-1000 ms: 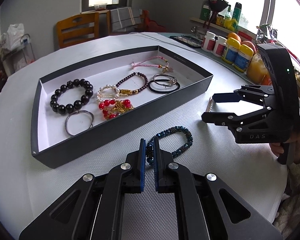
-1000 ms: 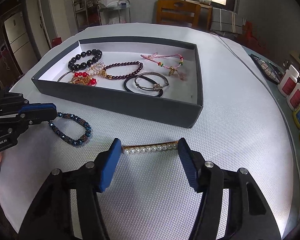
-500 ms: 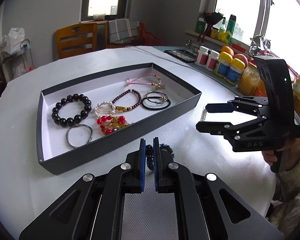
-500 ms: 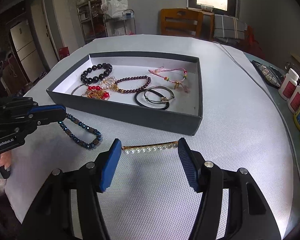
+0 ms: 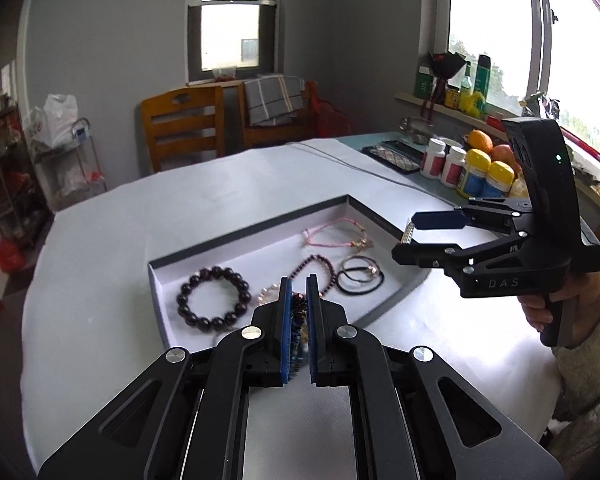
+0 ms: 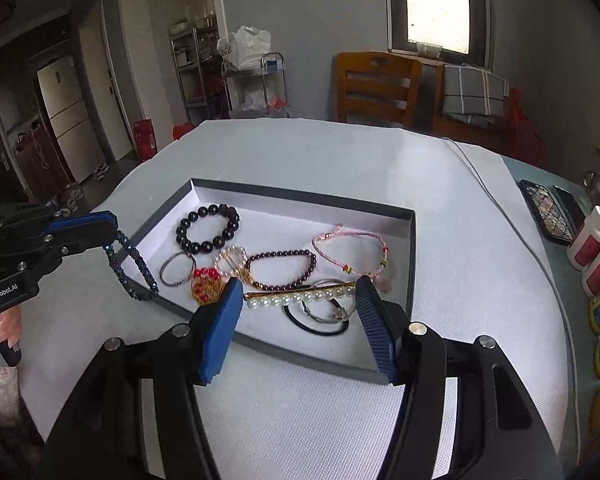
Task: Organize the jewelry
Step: 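Grasp the pearl bar hairpin with the right tool while the left tool carries the bracelet over the box, then lower the bracelet and hairpin into the box and open both tools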
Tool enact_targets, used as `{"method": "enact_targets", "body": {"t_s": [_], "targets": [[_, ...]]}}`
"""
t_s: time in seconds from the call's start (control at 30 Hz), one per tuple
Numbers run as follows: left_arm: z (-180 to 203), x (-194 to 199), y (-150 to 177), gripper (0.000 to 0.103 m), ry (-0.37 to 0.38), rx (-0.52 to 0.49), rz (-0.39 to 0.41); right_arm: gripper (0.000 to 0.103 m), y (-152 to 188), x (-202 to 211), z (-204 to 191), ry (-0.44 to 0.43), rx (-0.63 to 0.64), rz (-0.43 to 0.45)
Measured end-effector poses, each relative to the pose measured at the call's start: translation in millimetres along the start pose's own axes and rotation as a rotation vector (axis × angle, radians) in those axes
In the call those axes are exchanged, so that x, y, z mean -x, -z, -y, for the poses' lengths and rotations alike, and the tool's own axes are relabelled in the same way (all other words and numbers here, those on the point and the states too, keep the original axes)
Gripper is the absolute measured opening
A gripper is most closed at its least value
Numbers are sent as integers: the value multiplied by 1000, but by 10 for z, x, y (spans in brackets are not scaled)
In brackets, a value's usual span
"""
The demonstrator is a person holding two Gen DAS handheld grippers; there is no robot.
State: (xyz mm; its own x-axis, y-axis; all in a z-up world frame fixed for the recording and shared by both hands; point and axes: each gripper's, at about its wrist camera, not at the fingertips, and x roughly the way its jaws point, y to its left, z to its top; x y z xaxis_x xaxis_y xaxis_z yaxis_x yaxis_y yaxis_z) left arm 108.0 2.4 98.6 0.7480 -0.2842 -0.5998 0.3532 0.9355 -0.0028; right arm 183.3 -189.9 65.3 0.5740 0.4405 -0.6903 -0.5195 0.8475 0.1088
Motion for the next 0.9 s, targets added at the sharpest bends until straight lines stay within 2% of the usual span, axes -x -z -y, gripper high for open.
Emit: {"method": "enact_targets", "body": {"t_s": [0.07,0.2,0.37,0.57,0.77,0.9], "targets": [[-90,-97,-132,7,-30,0,-3,58,-35,-91,-37,-22,-4,-3],[-234,-402,-361,7,-29,16,-19,58,18,-303,-145,-46,10,-39],[-272,-826,-464,7,-41,39,-43,58,104,-559,-232,-63,14,-65],[-309,-1128,-382,7,2,100,-50,58,150,-749,-247,-40,20,-93],[-384,-1384,-239,7,-21,123,-131,59,148,-770,-172,-73,-24,-128],[-455,-1483,-171,7,-9,139,-174,59,144,-783,-141,-97,-45,-138]]}}
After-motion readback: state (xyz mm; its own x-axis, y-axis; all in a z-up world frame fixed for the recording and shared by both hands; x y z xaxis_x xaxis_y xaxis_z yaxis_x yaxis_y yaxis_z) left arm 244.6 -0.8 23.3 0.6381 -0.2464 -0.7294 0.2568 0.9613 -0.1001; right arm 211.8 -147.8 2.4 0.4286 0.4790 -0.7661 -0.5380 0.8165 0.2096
